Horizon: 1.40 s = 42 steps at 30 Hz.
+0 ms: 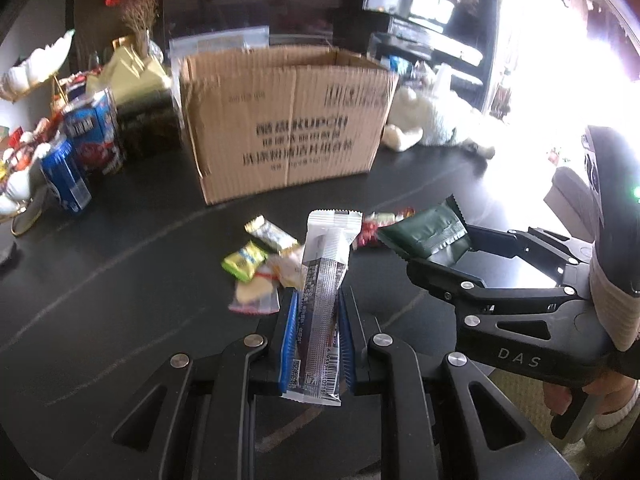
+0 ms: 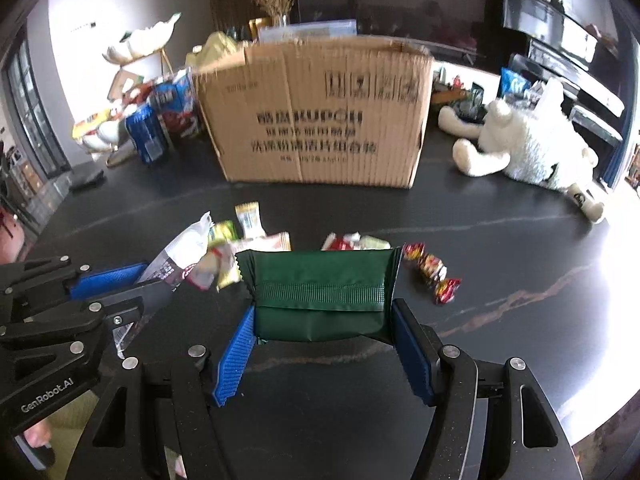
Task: Organize snacks
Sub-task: 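Carry the bar and green packet over the cardboard box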
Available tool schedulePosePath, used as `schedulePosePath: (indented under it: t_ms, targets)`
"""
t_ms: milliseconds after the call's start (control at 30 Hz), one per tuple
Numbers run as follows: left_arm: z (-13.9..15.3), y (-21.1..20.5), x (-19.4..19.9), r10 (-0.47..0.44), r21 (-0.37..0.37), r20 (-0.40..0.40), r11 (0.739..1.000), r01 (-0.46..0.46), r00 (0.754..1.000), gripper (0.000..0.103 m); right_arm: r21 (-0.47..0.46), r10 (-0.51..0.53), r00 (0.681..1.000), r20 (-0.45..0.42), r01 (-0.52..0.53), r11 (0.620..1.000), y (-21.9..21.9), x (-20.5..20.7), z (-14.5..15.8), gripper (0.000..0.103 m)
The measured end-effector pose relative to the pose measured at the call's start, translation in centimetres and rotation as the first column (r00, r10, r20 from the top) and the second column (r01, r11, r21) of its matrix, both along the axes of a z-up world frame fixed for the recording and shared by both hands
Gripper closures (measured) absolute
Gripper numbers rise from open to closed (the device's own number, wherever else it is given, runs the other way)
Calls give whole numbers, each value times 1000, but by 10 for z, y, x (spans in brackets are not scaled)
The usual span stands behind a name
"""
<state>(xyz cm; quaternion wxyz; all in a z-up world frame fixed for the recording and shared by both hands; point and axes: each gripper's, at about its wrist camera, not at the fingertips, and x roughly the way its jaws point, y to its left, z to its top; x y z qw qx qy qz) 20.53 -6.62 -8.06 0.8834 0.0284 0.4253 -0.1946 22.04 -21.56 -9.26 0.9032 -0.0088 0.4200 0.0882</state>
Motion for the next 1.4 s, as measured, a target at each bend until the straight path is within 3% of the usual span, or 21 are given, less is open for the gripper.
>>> schedulePosePath:
  t_ms: [667,1133,1400]
  targets:
    - [88,3,26,19,-44,165,999,-12,986,83,72,-47,980,195,34,997,-5,20,89,36]
    - [121,10,72,42,-65,153,997,-32,987,83,50,-22,970,242,10,999,1,59,129,36]
    - [132,8,106,46,-60,135,997,-39,990,83,49,-5,976,218,-6,999,3,95,139,36]
